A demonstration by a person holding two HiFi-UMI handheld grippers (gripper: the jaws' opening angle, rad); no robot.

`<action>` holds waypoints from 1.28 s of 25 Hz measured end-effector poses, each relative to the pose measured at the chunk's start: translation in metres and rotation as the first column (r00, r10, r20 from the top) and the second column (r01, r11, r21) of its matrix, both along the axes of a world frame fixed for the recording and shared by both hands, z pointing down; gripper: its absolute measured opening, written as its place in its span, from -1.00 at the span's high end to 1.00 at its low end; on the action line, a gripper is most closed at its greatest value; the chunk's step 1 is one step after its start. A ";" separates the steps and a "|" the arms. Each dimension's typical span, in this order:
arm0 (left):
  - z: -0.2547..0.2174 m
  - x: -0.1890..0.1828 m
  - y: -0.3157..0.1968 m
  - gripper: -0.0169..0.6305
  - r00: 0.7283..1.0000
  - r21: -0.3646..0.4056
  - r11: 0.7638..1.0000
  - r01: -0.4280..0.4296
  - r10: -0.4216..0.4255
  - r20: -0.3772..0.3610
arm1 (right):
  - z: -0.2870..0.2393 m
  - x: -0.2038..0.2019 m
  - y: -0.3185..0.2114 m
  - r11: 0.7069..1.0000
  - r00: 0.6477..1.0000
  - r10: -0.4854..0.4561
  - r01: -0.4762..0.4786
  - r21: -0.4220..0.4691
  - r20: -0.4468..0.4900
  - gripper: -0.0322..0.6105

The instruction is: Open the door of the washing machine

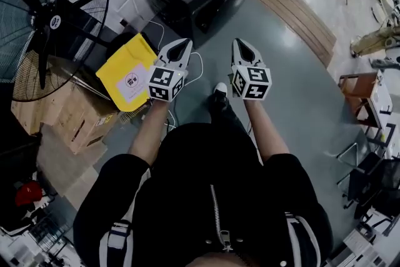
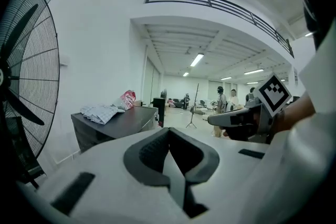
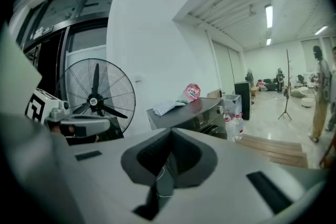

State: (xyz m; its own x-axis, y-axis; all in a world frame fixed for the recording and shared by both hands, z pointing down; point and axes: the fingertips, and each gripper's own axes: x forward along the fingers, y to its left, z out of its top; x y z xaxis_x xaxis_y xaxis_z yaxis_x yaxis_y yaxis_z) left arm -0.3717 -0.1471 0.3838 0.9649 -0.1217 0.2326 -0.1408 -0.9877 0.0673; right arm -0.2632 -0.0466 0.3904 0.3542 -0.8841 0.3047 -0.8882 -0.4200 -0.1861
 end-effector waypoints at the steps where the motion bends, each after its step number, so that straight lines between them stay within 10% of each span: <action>1: 0.001 0.013 -0.007 0.93 1.000 -0.006 1.000 0.014 -0.014 0.003 | 0.002 0.016 -0.008 1.000 1.000 -0.009 0.009 -0.006 0.006 0.89; 11: 0.042 0.103 -0.078 0.93 0.989 -0.046 0.990 0.135 -0.132 0.072 | 0.056 0.131 -0.096 0.989 0.989 -0.113 0.121 -0.086 0.094 0.89; 32: 0.189 0.090 -0.175 0.93 0.966 -0.178 0.971 0.159 -0.116 0.230 | 0.303 0.136 -0.212 0.911 0.930 0.045 0.112 -0.397 0.364 0.45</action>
